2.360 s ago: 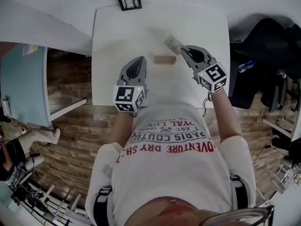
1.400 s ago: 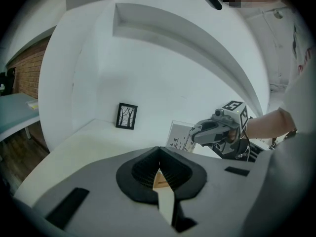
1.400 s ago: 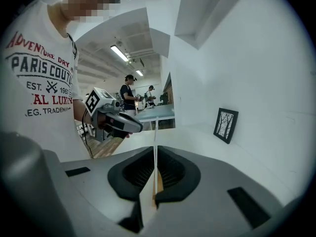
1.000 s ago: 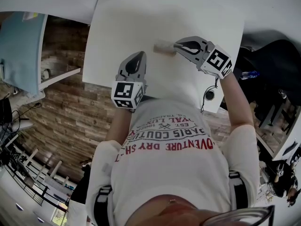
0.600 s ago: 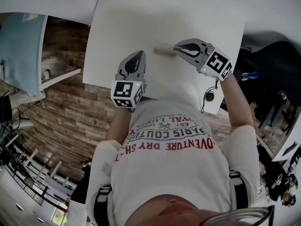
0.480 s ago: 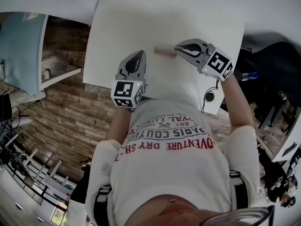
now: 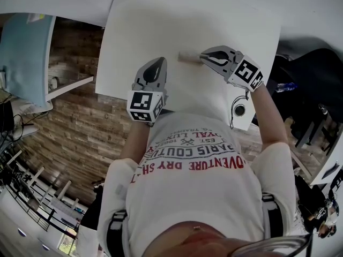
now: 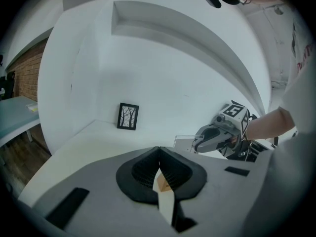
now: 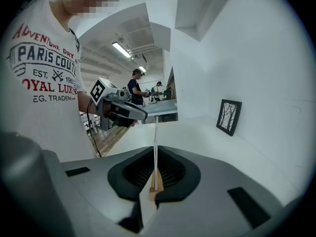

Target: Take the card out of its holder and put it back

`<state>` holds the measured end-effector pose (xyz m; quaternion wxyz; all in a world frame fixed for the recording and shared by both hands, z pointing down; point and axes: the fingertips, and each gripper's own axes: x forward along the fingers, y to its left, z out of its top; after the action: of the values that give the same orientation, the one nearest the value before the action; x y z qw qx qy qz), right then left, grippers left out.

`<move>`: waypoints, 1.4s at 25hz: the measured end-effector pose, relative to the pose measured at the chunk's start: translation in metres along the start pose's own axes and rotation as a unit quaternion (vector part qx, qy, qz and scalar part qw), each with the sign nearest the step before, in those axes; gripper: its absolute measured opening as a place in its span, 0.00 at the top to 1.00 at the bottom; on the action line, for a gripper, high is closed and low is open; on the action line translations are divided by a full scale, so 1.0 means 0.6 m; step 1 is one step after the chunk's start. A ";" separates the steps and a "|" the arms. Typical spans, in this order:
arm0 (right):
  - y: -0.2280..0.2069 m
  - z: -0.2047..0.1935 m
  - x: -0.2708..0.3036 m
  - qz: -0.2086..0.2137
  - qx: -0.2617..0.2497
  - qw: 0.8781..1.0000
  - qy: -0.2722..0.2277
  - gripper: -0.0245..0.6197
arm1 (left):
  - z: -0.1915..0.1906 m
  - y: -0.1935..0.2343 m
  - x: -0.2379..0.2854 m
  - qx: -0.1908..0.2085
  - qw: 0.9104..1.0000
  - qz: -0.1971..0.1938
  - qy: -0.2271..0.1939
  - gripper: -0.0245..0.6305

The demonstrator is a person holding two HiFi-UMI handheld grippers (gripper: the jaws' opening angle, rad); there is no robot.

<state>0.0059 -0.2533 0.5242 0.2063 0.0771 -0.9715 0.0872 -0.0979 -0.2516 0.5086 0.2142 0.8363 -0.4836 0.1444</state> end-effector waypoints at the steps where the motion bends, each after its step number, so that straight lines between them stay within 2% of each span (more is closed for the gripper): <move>1: -0.001 -0.007 0.002 -0.001 0.004 1.000 0.002 0.91 | 0.000 -0.001 0.001 0.001 1.000 0.000 0.001 0.93; 10: -0.005 -0.047 0.013 -0.023 0.040 0.999 0.000 0.91 | -0.006 0.003 0.002 -0.002 1.000 0.004 0.007 0.93; 18: -0.014 -0.046 0.002 -0.061 0.068 0.996 -0.018 0.89 | 0.000 -0.009 0.010 0.006 1.000 -0.004 0.009 0.93; 20: -0.011 -0.048 0.001 -0.055 0.079 0.995 -0.021 0.64 | 0.000 -0.009 0.012 0.010 1.000 -0.006 0.009 0.93; 24: -0.013 -0.045 -0.009 -0.071 0.092 0.993 -0.033 0.60 | 0.001 -0.008 0.017 0.015 1.000 -0.014 0.007 0.93; 28: -0.018 -0.024 -0.035 -0.120 0.110 0.985 -0.064 0.60 | 0.011 -0.016 0.010 0.023 0.999 -0.025 -0.001 0.93; 32: -0.028 0.004 -0.076 -0.223 0.105 0.964 -0.094 0.61 | 0.030 -0.027 0.003 0.035 0.998 -0.045 -0.017 0.93; 33: -0.027 0.007 -0.085 -0.253 0.098 0.958 -0.094 0.66 | 0.034 -0.031 0.001 0.037 0.998 -0.050 -0.021 0.93; 35: -0.022 0.008 -0.100 -0.309 0.096 0.941 -0.095 0.86 | 0.037 -0.039 -0.005 0.043 0.997 -0.060 -0.027 0.93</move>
<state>0.0606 -0.2603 0.4966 0.1214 0.4012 -0.9019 0.1042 -0.0784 -0.2503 0.4829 0.1733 0.8758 -0.4315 0.1296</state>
